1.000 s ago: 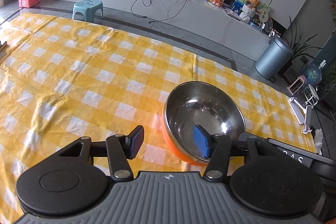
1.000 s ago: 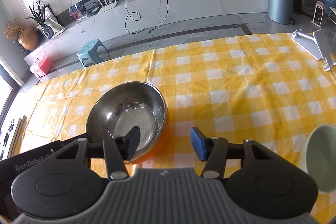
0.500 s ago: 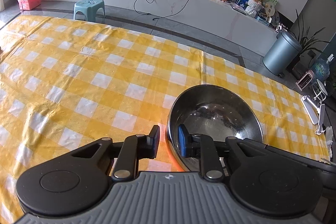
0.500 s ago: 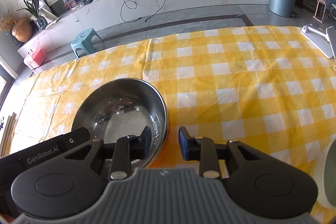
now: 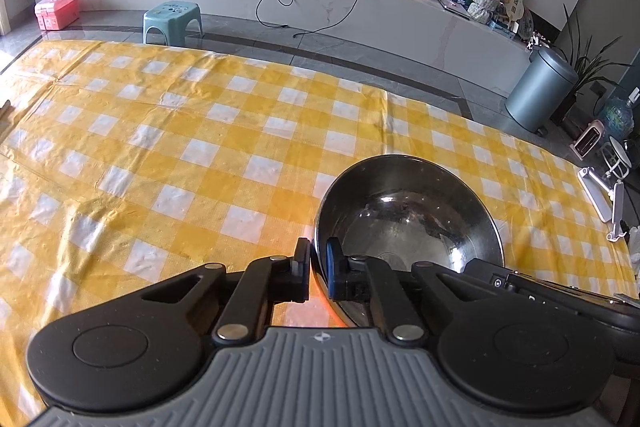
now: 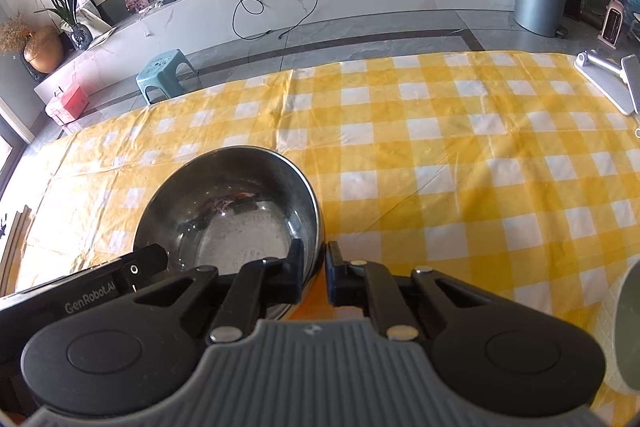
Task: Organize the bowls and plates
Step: 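Carry the orange bowl with both tools and lower it into the blue bowl, then open both tools and withdraw from the stacked bowls, then move both tools to the pale green bowl rim and close on it, then lift the pale green bowl with both tools and carry it over the orange bowl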
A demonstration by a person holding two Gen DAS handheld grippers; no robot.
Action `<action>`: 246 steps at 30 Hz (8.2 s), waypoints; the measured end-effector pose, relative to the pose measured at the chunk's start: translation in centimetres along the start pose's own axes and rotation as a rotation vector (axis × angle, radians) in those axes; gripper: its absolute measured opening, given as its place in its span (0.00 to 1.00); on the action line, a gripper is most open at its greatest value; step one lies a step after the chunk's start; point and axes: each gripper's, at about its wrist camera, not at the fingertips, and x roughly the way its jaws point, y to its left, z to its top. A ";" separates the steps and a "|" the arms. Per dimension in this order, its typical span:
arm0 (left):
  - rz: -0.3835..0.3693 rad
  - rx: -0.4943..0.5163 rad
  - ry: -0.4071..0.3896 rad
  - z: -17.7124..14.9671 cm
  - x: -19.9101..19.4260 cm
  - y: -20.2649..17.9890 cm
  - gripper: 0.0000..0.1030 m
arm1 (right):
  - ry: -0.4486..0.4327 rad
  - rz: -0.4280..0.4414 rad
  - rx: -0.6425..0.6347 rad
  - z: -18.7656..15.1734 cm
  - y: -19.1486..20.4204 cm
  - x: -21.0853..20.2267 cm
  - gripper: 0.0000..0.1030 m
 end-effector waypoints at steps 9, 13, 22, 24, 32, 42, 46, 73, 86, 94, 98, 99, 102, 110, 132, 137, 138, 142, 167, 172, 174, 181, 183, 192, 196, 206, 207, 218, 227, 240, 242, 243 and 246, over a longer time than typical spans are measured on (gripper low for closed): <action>0.013 -0.017 -0.023 -1.8 -5.1 -0.3 0.08 | -0.021 0.029 -0.003 -2.2 0.1 -4.5 0.07; -0.007 -0.023 -0.040 -3.4 -8.1 -0.6 0.08 | -0.032 0.050 0.011 -4.0 -0.6 -7.5 0.07; -0.090 -0.085 -0.085 -8.5 -14.7 -1.6 0.08 | -0.109 0.088 0.091 -10.0 -3.6 -15.6 0.07; -0.102 -0.072 -0.098 -9.5 -16.1 -2.4 0.08 | -0.131 0.099 0.131 -11.6 -4.7 -17.5 0.07; -0.185 -0.008 -0.100 -13.1 -18.7 -5.9 0.09 | -0.209 0.084 0.237 -15.4 -9.4 -23.0 0.07; -0.278 0.094 -0.024 -16.7 -18.7 -10.3 0.11 | -0.261 -0.015 0.278 -17.9 -14.2 -26.9 0.05; -0.272 0.135 0.015 -18.0 -18.0 -11.4 0.12 | -0.228 -0.048 0.306 -19.1 -15.6 -26.3 0.05; -0.168 0.193 0.087 -19.7 -14.4 -12.3 0.12 | -0.147 -0.084 0.289 -20.4 -16.8 -21.9 0.05; -0.177 0.188 0.074 -19.8 -14.2 -11.7 0.41 | -0.193 -0.116 0.250 -20.5 -16.7 -22.5 0.36; -0.307 0.033 0.171 -19.5 -12.8 -9.9 0.51 | -0.098 -0.005 0.402 -21.3 -19.0 -20.9 0.41; -0.315 0.020 0.182 -19.6 -12.4 -9.9 0.38 | -0.065 0.060 0.464 -21.7 -19.4 -20.0 0.31; -0.308 0.023 0.181 -19.6 -12.4 -10.0 0.36 | -0.064 0.067 0.472 -21.7 -19.5 -20.0 0.28; -0.299 0.024 0.179 -19.5 -12.3 -9.9 0.28 | -0.065 0.049 0.465 -21.6 -19.3 -19.9 0.23; -0.297 0.015 0.166 -18.6 -11.6 -10.0 0.27 | -0.081 0.017 0.446 -20.4 -18.8 -19.3 0.21; -0.276 0.122 -0.015 -14.9 -14.4 -11.1 0.50 | -0.280 0.022 0.348 -18.7 -19.4 -23.4 0.52; -0.302 0.181 -0.016 -12.9 -14.2 -13.7 0.50 | -0.310 -0.076 0.321 -17.0 -20.9 -23.0 0.53; -0.314 0.182 -0.005 -12.6 -13.9 -14.1 0.50 | -0.307 -0.080 0.330 -16.6 -21.4 -22.7 0.53; -0.333 0.179 0.051 -11.5 -12.0 -16.0 0.51 | -0.297 -0.093 0.352 -15.2 -22.9 -21.4 0.52; -0.255 0.233 0.255 -9.3 -1.3 -21.7 0.54 | -0.108 -0.041 0.393 -10.3 -26.9 -12.6 0.36; -0.266 0.214 0.285 -9.0 -0.4 -21.8 0.54 | -0.092 -0.021 0.394 -9.6 -27.0 -12.0 0.30; -0.276 0.208 0.294 -9.0 -0.1 -21.8 0.53 | -0.083 -0.010 0.400 -9.4 -27.0 -11.7 0.25; -0.245 0.208 0.306 -8.7 1.3 -22.4 0.43 | -0.054 0.001 0.396 -8.5 -27.2 -10.4 0.17; -0.244 0.199 0.311 -8.5 1.7 -22.6 0.36 | -0.044 0.009 0.408 -8.2 -27.4 -9.9 0.15; -0.205 0.242 0.315 -8.2 3.2 -24.2 0.13 | -0.030 0.000 0.393 -7.6 -27.5 -8.9 0.12; -0.179 0.272 0.313 -8.4 3.5 -24.7 0.10 | -0.020 -0.002 0.392 -7.4 -27.5 -8.3 0.12; -0.165 0.287 0.309 -8.5 3.3 -25.1 0.06 | -0.021 -0.018 0.390 -7.8 -27.2 -8.5 0.11; -0.164 0.291 0.309 -8.6 3.1 -25.1 0.06 | -0.019 -0.020 0.395 -7.8 -27.2 -8.6 0.11; -0.210 0.312 0.238 -9.1 -1.2 -24.8 0.06 | -0.088 0.015 0.416 -9.7 -26.9 -12.5 0.11; -0.265 0.356 0.134 -9.5 -7.7 -23.6 0.06 | -0.196 -0.004 0.380 -11.4 -23.6 -18.6 0.11; -0.282 0.285 0.059 -11.2 -15.1 -16.6 0.06 | -0.225 0.070 0.290 -15.2 -16.7 -24.4 0.11; -0.284 0.264 0.054 -11.7 -15.7 -15.6 0.06 | -0.218 0.075 0.266 -15.8 -15.8 -24.8 0.11; -0.282 0.256 0.050 -11.9 -15.9 -15.1 0.07 | -0.213 0.078 0.255 -16.1 -15.3 -24.9 0.11; -0.271 0.240 0.042 -12.6 -16.3 -14.1 0.07 | -0.196 0.084 0.233 -16.8 -14.3 -24.9 0.11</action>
